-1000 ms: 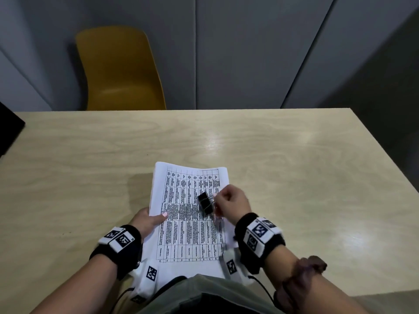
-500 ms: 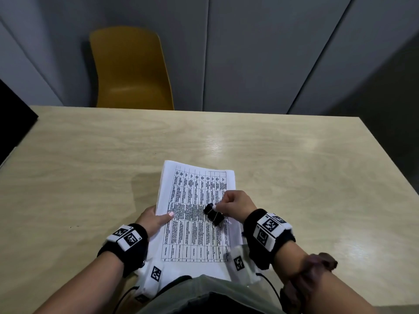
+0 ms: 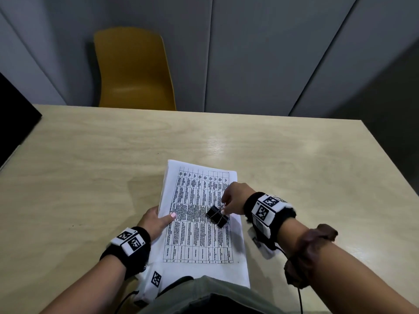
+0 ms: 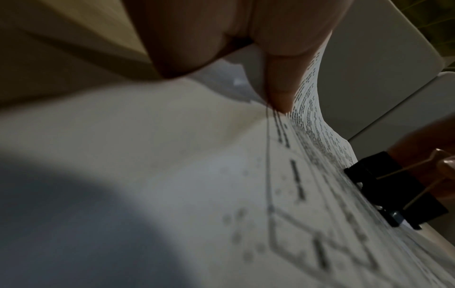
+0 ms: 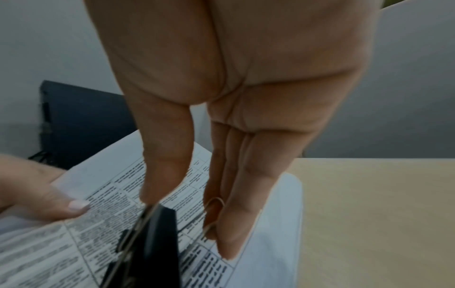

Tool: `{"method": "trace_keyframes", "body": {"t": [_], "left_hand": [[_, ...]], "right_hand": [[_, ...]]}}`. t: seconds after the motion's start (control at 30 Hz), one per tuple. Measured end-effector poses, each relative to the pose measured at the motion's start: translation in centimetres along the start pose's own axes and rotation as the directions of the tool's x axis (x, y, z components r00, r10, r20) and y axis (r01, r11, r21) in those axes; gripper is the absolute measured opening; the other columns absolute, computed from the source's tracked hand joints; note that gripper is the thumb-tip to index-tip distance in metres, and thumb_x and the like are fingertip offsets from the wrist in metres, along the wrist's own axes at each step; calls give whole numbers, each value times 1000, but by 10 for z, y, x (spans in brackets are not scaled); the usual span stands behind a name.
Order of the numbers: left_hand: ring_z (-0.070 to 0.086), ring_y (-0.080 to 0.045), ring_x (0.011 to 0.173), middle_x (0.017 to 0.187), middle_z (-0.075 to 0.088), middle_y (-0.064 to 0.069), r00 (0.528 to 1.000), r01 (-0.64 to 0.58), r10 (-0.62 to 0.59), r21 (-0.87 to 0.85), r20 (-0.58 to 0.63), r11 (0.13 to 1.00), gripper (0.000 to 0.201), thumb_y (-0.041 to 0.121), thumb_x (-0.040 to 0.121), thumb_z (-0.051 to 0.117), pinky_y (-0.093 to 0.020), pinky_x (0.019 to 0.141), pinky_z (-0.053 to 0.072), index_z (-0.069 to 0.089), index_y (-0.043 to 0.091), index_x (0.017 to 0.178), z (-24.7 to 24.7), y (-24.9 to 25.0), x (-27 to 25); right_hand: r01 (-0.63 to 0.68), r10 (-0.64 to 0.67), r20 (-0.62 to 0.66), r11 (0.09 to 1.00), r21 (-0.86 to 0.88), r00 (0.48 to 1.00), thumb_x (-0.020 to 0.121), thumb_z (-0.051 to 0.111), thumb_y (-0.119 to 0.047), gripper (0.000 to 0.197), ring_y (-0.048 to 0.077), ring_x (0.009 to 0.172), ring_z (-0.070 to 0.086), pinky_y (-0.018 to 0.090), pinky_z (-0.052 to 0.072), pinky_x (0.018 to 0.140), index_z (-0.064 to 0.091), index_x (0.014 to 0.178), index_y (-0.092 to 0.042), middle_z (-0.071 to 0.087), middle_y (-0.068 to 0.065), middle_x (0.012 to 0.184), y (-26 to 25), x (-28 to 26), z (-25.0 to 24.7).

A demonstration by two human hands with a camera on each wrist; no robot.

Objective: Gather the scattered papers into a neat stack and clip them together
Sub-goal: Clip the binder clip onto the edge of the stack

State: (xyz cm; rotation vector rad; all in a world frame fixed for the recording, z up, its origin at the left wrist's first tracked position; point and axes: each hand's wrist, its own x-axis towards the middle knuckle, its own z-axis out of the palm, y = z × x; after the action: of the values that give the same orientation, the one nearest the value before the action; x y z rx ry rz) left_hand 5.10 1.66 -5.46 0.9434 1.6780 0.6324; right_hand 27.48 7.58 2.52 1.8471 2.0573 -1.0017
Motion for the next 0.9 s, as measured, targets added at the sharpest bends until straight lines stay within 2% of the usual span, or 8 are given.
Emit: {"method": "trace_keyframes", "body": {"t": [0.07,0.13,0.23,0.33,0.47,0.63,0.77,0.9], "left_hand": [[55,-20,99,110,60,-7,1000,-17,18,4,-17,1000,37,13,88,60,-29,93,37,53,1,122,2,4,-4],[54,-19,97,107,60,-8,999,-30,30,12,-23,999,37,14,89,59,-26,91,36,53,1,123,3,6,-8],[56,-22,98,113,63,-11,1000,-22,22,23,-17,1000,39,20,89,58,-31,93,39,52,4,124,3,5,-11],[56,-23,97,106,62,-5,1000,7,-7,-10,-8,1000,40,25,90,56,-35,92,39,51,9,126,3,4,-14],[55,-15,85,91,61,2,1000,-25,25,-28,-8,999,36,22,90,56,-31,86,38,52,8,123,5,5,-18],[55,-13,83,89,61,0,999,-34,34,-54,2,998,30,24,90,56,-31,78,41,54,11,117,4,4,-19],[57,-17,88,89,62,1,999,-43,44,-60,16,997,18,22,89,57,-31,82,41,55,15,106,3,4,-19],[60,-20,93,93,65,1,999,-35,37,-58,37,998,21,22,88,60,-34,90,43,58,14,108,0,1,-15]], "right_hand": [[60,-62,-51,998,-35,997,76,73,-14,34,20,101,64,24,50,84,68,110,-10,70,8,110,-4,2,-3],[123,-125,-141,992,-23,982,77,72,-11,33,19,99,65,21,48,85,68,110,-11,71,7,108,-5,4,-10],[181,-172,-302,983,2,938,78,73,-12,34,18,97,66,23,49,90,67,112,-10,72,7,106,-8,7,-34],[200,-222,-393,975,-96,892,80,69,-11,31,21,100,64,28,49,92,67,111,-10,72,6,106,-13,16,-58],[212,-290,-343,946,-247,893,82,64,-7,29,24,103,63,30,49,91,66,110,-12,70,7,107,-23,30,-69],[224,-332,-299,912,-343,895,83,63,-6,31,29,105,61,36,50,91,64,113,-14,68,10,112,-37,41,-73],[291,-384,-220,886,-362,897,81,65,-4,32,25,104,62,30,48,89,65,112,-12,69,7,110,-47,45,-80],[385,-434,-93,864,-324,896,78,68,-2,29,21,99,64,25,47,85,68,106,-10,72,7,102,-56,52,-84]]}}
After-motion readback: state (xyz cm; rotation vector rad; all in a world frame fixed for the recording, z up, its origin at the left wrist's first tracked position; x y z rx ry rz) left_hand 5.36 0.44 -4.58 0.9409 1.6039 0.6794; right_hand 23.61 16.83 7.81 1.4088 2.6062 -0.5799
